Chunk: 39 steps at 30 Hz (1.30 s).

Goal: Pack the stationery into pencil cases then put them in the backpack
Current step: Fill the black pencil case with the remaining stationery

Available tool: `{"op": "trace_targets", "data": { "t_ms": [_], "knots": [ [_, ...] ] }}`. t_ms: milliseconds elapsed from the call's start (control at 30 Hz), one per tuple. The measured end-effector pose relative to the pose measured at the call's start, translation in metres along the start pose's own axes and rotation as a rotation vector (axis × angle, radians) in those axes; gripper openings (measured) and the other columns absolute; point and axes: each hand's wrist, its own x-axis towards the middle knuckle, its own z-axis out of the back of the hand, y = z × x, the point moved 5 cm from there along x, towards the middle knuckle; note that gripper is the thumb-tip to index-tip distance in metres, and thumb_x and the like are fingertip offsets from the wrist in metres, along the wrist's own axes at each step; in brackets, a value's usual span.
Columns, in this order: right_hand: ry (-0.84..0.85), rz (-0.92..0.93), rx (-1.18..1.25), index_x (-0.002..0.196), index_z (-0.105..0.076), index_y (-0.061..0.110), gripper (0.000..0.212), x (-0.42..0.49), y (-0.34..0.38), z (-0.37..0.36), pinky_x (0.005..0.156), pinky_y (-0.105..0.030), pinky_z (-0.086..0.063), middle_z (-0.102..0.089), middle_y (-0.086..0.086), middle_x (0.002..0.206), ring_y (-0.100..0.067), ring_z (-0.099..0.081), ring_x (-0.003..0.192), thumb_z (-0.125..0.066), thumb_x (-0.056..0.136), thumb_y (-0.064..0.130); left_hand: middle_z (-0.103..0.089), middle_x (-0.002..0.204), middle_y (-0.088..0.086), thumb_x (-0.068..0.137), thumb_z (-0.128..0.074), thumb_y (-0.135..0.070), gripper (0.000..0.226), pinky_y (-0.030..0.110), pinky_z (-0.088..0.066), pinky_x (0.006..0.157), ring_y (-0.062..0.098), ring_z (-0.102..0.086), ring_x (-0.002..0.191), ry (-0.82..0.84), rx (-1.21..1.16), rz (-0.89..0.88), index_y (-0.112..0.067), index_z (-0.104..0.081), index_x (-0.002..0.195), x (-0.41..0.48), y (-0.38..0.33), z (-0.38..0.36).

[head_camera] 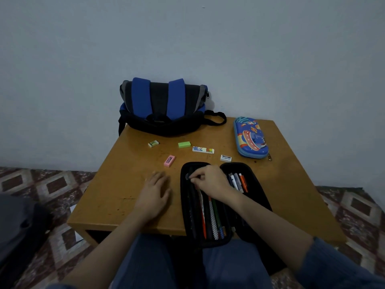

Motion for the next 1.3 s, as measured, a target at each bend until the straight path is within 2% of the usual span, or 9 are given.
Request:
{"op": "trace_targets", "data": {
  "t_ms": [67,133,400,533,700,833,1100,1233,1300],
  "knots": [
    [-0.069,-0.017,0.029,0.100,-0.073,0.016,0.018,0.012,-0.008,0.009,0.084,-0.032,-0.054,-0.071,-0.001,0.100,-0.015,-0.064,0.091,-0.058,0.090,0.019,-0.009,0.157,-0.004,0.098,-0.032,-0.043,0.055,0.031,-0.001,0.115,0.014,-0.001,0.145,0.039,0.080,-0.003,-0.024,-0.017,0.148,-0.002,0.005,-0.007],
    [-0.136,-0.048,0.024,0.097,-0.074,0.014,0.017,0.028,-0.018,0.020,0.082,-0.031,-0.055,-0.072,-0.003,0.097,-0.015,-0.065,0.088,-0.060,0.088,0.017,-0.005,0.157,-0.005,0.098,-0.028,-0.045,0.057,0.027,0.004,0.113,0.012,0.002,0.145,0.027,0.095,-0.006,-0.024,-0.013,0.149,-0.003,0.006,-0.009],
    [-0.252,-0.163,-0.136,0.101,-0.071,0.005,0.021,0.081,-0.043,0.043,0.075,-0.037,-0.056,-0.070,-0.012,0.097,-0.024,-0.064,0.088,-0.059,0.088,0.018,-0.013,0.156,-0.007,0.097,-0.033,-0.046,0.056,0.027,-0.004,0.115,0.011,-0.004,0.144,-0.024,0.015,0.002,-0.025,-0.022,0.147,-0.003,0.006,-0.007],
    [-0.189,-0.217,-0.223,0.108,-0.068,0.004,0.028,0.096,-0.047,0.037,0.079,-0.036,-0.052,-0.065,-0.014,0.109,-0.030,-0.061,0.098,-0.059,0.087,0.021,-0.016,0.156,-0.008,0.096,-0.036,-0.046,0.056,0.028,-0.008,0.116,0.010,-0.006,0.144,-0.046,0.006,0.005,-0.025,-0.025,0.146,-0.002,0.008,-0.008],
    [-0.080,-0.324,-0.355,0.127,-0.053,0.006,0.040,0.106,-0.058,0.025,0.090,-0.036,-0.044,-0.044,-0.019,0.134,-0.034,-0.051,0.116,-0.050,0.094,0.028,-0.018,0.155,-0.008,0.095,-0.037,-0.047,0.056,0.029,-0.009,0.117,0.009,-0.007,0.144,-0.062,-0.006,0.007,-0.025,-0.027,0.146,-0.002,0.009,-0.008],
    [-0.102,-0.273,-0.411,0.123,-0.058,0.010,0.033,0.110,-0.062,0.024,0.087,-0.036,-0.045,-0.050,-0.016,0.126,-0.032,-0.054,0.111,-0.053,0.093,0.023,-0.016,0.156,-0.009,0.095,-0.037,-0.048,0.057,0.030,-0.009,0.116,0.009,-0.006,0.144,-0.047,-0.003,0.013,-0.026,-0.025,0.146,-0.001,0.008,-0.008],
    [-0.170,-0.248,-0.223,0.095,-0.067,0.003,0.015,0.102,-0.064,0.027,0.069,-0.034,-0.048,-0.066,-0.015,0.098,-0.031,-0.061,0.090,-0.061,0.083,0.011,-0.016,0.156,-0.009,0.095,-0.037,-0.048,0.057,0.027,-0.007,0.115,0.008,-0.005,0.144,-0.051,0.008,0.018,-0.026,-0.025,0.146,-0.001,0.009,-0.009],
    [-0.296,-0.235,0.082,0.093,-0.070,0.003,0.013,0.096,-0.064,0.039,0.069,-0.032,-0.050,-0.065,-0.011,0.085,-0.023,-0.060,0.079,-0.066,0.081,0.006,-0.017,0.155,-0.009,0.095,-0.037,-0.049,0.057,0.028,-0.008,0.115,0.009,-0.006,0.144,-0.052,0.014,0.011,-0.026,-0.025,0.146,0.000,0.009,-0.010],
    [-0.340,-0.215,0.285,0.095,-0.069,-0.001,0.014,0.091,-0.064,0.047,0.069,-0.032,-0.055,-0.066,-0.015,0.090,-0.024,-0.062,0.080,-0.066,0.081,0.002,-0.017,0.155,-0.008,0.095,-0.037,-0.049,0.057,0.029,-0.009,0.116,0.009,-0.007,0.144,-0.040,0.014,0.010,-0.026,-0.025,0.146,0.000,0.008,-0.010]
  ]
}}
